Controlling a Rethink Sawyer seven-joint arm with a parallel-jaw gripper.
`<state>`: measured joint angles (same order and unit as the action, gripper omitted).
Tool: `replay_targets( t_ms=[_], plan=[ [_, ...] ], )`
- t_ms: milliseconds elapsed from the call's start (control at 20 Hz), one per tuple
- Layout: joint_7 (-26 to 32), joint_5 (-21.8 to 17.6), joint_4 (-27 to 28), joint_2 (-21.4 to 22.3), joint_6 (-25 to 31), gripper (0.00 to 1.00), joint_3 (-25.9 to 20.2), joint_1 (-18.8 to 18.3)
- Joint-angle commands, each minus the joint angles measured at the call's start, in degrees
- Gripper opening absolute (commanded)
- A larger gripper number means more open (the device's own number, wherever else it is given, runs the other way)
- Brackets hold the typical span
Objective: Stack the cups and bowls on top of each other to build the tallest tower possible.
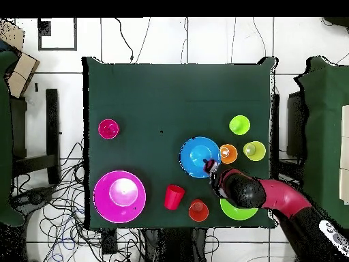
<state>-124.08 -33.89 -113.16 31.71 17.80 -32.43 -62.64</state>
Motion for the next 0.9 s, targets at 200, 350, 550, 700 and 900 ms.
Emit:
replay_targets(
  t_ms=[200,350,550,700,900],
  plan=[
    [-2.06,2.62,-0.41,1.77,-0.86,1.00,-2.65,2.78],
    [-1.34,4.69,-0.08,3.52,2.25,1.00,-3.61,3.02],
    [-0.93,7.47,-0.07,5.84,5.14,1.00,-4.23,3.75],
    [-0.75,9.27,0.35,7.01,6.84,1.00,-3.95,4.71],
    [-0.53,11.45,0.89,7.45,8.23,1.00,-3.55,5.73]
  ],
)
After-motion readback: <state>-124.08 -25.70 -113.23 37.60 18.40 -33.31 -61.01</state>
